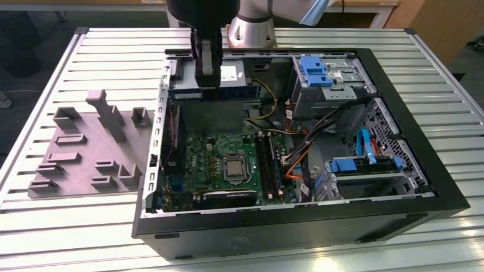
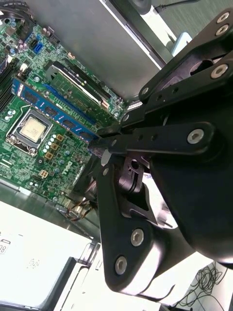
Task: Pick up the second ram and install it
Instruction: 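Pick up the second ram and move it above second insertion slot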
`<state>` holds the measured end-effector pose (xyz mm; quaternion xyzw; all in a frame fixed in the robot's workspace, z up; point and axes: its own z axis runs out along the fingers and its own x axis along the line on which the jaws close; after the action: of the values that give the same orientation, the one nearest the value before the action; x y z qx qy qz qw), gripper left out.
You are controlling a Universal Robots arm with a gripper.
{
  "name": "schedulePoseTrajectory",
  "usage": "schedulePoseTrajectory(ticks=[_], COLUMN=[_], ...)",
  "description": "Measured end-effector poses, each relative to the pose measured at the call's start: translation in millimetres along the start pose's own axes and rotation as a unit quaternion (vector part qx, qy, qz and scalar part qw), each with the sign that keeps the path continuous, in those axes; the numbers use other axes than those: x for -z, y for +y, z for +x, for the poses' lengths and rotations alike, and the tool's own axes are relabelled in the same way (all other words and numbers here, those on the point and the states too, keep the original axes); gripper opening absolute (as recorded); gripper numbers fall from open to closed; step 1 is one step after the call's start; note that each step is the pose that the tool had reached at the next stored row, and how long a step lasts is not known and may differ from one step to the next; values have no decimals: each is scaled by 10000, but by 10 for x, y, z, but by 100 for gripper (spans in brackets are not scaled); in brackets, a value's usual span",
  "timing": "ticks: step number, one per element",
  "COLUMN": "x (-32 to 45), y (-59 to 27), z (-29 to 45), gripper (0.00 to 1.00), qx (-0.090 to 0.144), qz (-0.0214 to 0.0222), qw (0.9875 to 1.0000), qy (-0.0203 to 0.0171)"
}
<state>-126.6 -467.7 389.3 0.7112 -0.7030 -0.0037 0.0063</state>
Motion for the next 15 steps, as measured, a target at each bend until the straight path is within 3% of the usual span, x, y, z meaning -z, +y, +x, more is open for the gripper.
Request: schedulePoseTrajectory(ticks=[9,15], x=[0,2], y=[-7,-116], z=[0,1], gripper=[14,14], qx=[1,1], qz=[0,0], qw=[10000,10000], qy=[0,-7])
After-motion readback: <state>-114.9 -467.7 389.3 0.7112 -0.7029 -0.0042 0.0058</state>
